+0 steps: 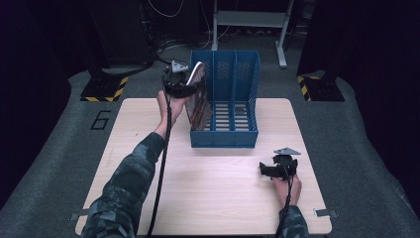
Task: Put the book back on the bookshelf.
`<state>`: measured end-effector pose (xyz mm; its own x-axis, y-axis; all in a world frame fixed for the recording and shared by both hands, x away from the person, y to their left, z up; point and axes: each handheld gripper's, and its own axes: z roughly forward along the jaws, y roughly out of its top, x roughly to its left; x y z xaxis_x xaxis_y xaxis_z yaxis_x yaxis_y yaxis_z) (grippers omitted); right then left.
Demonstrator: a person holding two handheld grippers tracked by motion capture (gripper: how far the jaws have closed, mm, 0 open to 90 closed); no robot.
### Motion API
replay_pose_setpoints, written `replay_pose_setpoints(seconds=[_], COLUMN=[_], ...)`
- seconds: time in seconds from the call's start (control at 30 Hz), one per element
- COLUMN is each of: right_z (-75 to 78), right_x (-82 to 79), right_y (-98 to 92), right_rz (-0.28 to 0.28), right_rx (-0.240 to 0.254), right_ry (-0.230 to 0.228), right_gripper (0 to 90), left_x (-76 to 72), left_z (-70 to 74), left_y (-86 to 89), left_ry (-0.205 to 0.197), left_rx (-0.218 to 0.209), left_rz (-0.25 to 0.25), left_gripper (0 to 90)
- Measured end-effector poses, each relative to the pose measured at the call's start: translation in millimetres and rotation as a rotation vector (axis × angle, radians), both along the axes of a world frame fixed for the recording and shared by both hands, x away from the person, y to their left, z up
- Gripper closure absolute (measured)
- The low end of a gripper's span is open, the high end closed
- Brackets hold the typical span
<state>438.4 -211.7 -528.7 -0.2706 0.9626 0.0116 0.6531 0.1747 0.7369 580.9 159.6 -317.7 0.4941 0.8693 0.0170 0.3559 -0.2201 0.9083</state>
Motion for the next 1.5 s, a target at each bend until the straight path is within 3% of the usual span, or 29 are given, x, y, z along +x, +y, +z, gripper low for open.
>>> replay_pose_setpoints(seconds=[0.1,0.23,0.33,0.53,0.57,0.67,0.87,0.97,1.17,1.33,1.43,1.5], right_z=[0.0,0.0,0.0,0.2,0.2,0.2,0.3,0.4,0.4,0.3,0.4,0.4], right_x=[0.0,0.0,0.0,-0.2,-0.3,-0.2,-0.5,-0.5,-0.6,-0.7,-0.7,-0.7], right_y=[0.0,0.0,0.0,-0.7,-0.7,-0.7,-0.6,-0.6,-0.6,-0.5,-0.6,-0.7], right_rz=[0.000,0.000,0.000,0.007,0.006,0.007,0.004,0.004,0.003,0.001,0.003,0.003], right_rx=[0.000,0.000,0.000,-0.001,-0.001,-0.001,0.004,0.004,0.005,0.005,0.005,0.007], right_ry=[0.000,0.000,0.000,0.001,0.001,0.001,0.005,0.005,0.005,0.004,0.004,0.004], right_gripper=[7.1,7.1,7.2,7.3,7.3,7.3,7.4,7.4,7.4,7.5,7.5,7.6], left_x=[0.2,-1.2,-3.0,-5.9,-6.1,-5.6,1.0,6.3,14.6,22.3,24.9,26.1], left_z=[0.5,0.6,0.9,0.7,0.4,3.1,5.3,4.3,-2.0,-7.2,-9.9,-10.6], left_y=[-4.6,-10.8,-14.1,-20.5,-22.4,-22.5,-21.9,-22.7,-26.9,-28.1,-28.9,-29.8], left_ry=[0.009,-0.003,0.000,-0.026,-0.039,-0.060,-0.079,-0.097,-0.110,-0.101,-0.104,-0.112], left_rx=[0.019,0.032,0.035,0.023,-0.004,-0.016,-0.093,-0.106,-0.107,-0.131,-0.168,-0.167], left_rz=[0.021,0.066,0.071,0.104,0.121,0.134,0.188,0.213,0.260,0.289,0.318,0.326], left_gripper=[62.3,76.8,83.0,84.1,84.1,84.1,84.1,84.1,84.1,84.1,84.1,84.1])
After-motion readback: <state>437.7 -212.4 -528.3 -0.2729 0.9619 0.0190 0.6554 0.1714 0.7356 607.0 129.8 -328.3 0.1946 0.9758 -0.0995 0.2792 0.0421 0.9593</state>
